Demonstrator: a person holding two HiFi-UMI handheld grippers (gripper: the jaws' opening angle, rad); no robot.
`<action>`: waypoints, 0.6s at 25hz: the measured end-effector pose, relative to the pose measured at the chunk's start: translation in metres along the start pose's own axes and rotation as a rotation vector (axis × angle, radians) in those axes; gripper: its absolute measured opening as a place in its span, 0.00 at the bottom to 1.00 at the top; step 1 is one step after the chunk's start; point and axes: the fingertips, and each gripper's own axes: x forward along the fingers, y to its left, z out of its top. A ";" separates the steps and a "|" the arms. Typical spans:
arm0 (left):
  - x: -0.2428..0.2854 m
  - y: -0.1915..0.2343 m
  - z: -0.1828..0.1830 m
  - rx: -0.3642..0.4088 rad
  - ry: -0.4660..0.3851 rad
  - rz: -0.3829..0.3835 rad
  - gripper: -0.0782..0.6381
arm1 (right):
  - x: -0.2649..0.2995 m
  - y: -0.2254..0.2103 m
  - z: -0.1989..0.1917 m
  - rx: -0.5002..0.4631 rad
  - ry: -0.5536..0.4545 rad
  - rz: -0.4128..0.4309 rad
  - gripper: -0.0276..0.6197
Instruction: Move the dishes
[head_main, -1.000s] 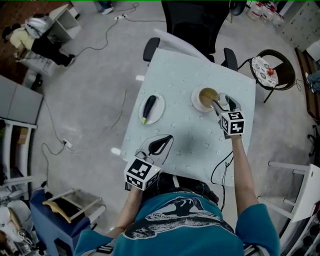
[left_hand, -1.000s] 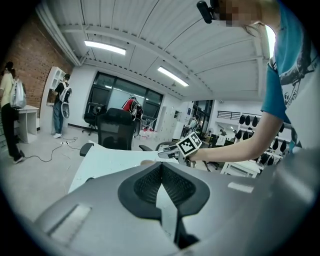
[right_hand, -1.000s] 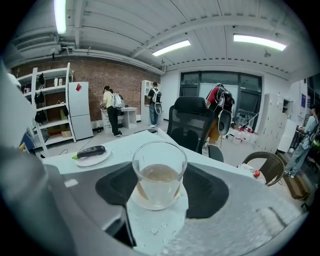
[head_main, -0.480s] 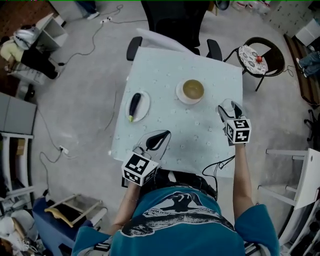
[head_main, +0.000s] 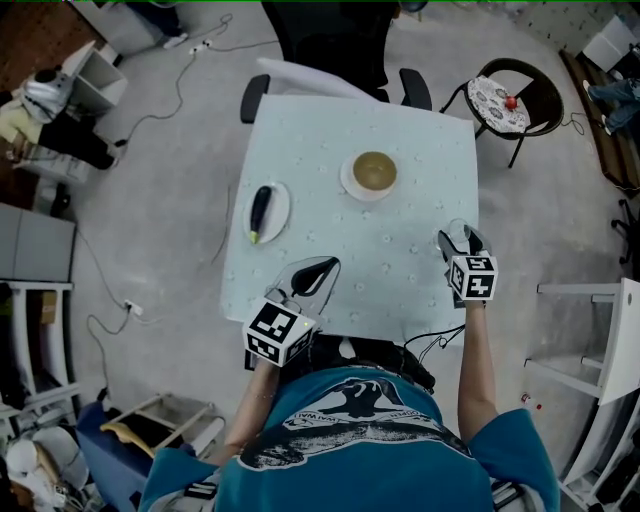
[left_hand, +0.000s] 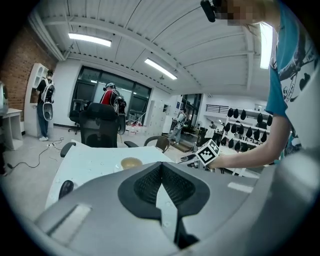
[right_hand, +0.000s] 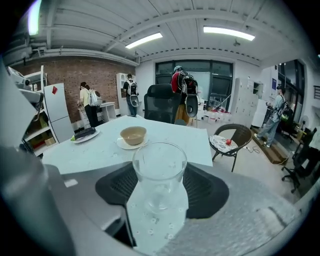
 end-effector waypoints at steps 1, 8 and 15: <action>0.001 -0.001 0.000 0.002 0.003 0.000 0.12 | 0.001 0.001 -0.006 0.005 0.008 0.001 0.47; 0.002 -0.005 -0.009 0.005 0.020 -0.003 0.12 | 0.001 0.007 -0.021 0.032 -0.018 -0.010 0.47; 0.003 -0.007 -0.006 0.012 0.029 0.019 0.12 | 0.005 0.007 -0.020 0.095 -0.032 0.009 0.48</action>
